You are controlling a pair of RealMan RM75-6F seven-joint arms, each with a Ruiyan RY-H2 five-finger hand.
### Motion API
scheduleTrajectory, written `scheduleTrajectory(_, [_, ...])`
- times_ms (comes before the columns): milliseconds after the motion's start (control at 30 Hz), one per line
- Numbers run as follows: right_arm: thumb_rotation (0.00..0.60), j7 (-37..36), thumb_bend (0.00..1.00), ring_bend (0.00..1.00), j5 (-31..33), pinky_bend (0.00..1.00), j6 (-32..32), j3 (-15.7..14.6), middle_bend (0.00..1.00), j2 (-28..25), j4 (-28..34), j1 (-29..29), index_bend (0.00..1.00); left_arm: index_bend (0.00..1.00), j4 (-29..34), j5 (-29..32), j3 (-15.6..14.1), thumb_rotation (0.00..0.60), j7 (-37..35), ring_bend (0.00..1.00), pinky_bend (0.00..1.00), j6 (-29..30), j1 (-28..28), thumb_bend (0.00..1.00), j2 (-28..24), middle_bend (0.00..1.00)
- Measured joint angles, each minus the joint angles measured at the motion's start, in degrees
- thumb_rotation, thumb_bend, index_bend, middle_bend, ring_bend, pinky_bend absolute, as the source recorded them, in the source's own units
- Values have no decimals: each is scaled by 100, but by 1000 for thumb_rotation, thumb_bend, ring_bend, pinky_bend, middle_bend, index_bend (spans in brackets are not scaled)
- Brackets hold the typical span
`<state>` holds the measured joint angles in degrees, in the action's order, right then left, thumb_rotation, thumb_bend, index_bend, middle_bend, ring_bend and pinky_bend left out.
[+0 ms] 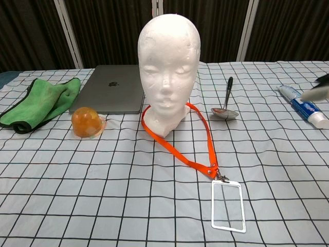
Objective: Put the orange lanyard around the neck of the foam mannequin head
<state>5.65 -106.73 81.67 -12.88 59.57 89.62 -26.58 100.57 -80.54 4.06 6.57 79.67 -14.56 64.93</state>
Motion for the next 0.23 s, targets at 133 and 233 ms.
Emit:
scheduleTrajectory(133, [600,-402,0,0,423,0,925,234,0,86,-811,703,0,0,93,-214,-123,600,-92,0,0,137,139,15,-99,0])
scheduleTrajectory(233, [600,-754,0,0,1002,0,1198,475,0,169,-913,1072,0,0,148,-344,-245,600,-131,0,0,214,254,15,-131,0])
